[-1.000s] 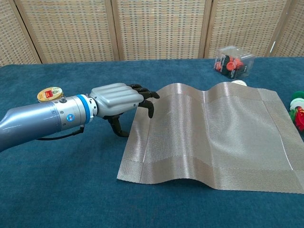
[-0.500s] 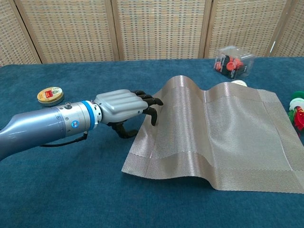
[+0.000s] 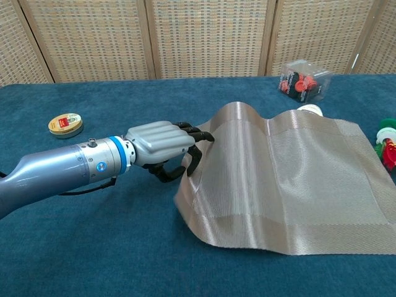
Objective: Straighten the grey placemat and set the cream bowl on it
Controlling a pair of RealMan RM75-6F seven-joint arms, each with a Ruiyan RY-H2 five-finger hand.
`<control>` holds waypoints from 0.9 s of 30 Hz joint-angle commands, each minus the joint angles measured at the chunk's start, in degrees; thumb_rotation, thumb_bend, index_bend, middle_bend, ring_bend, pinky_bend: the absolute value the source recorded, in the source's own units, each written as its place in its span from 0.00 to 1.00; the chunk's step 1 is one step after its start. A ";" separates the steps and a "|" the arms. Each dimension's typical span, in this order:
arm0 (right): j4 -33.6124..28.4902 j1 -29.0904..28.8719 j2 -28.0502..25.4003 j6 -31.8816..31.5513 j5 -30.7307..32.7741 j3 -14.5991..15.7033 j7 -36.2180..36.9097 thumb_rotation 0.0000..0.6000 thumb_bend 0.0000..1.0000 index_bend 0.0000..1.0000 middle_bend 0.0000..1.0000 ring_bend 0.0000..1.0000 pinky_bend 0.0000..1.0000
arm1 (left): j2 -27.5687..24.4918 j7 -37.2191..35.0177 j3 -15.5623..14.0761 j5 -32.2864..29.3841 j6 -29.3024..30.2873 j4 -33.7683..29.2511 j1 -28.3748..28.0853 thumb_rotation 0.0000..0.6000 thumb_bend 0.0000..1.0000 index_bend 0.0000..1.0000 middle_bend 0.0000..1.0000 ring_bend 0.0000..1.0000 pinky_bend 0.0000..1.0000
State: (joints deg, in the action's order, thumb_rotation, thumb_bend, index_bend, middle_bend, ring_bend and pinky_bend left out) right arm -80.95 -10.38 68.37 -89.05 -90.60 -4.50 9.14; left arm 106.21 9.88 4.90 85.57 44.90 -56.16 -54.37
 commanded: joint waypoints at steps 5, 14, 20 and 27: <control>0.02 0.10 0.00 -0.29 -0.35 -0.09 0.45 1.00 0.00 0.01 0.00 0.00 0.00 | 0.28 -3.83 -0.56 1.42 1.66 0.66 -0.24 1.00 0.62 0.76 0.00 0.00 0.00; -0.15 0.26 -0.04 -0.78 -0.97 -0.05 0.81 1.00 0.00 0.02 0.00 0.00 0.00 | -1.13 -5.12 -1.24 2.31 3.25 -0.50 0.16 1.00 0.62 0.78 0.00 0.00 0.00; -0.65 0.48 -0.24 -1.37 -1.74 0.11 0.82 1.00 0.00 0.02 0.00 0.00 0.00 | -5.09 -5.06 -2.54 2.63 5.15 -4.07 2.00 1.00 0.62 0.78 0.00 0.00 0.00; -1.41 0.74 -0.49 -2.09 -2.86 0.45 0.46 1.00 0.00 0.02 0.00 0.00 0.00 | -10.95 -5.64 -5.02 2.34 7.94 -8.37 6.03 1.00 0.62 0.78 0.00 0.00 0.00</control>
State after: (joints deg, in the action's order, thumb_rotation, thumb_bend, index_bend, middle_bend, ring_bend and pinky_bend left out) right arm -82.26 -9.68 67.92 -91.05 -93.32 -4.11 9.69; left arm 96.91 4.46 0.85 88.01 51.86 -63.13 -49.67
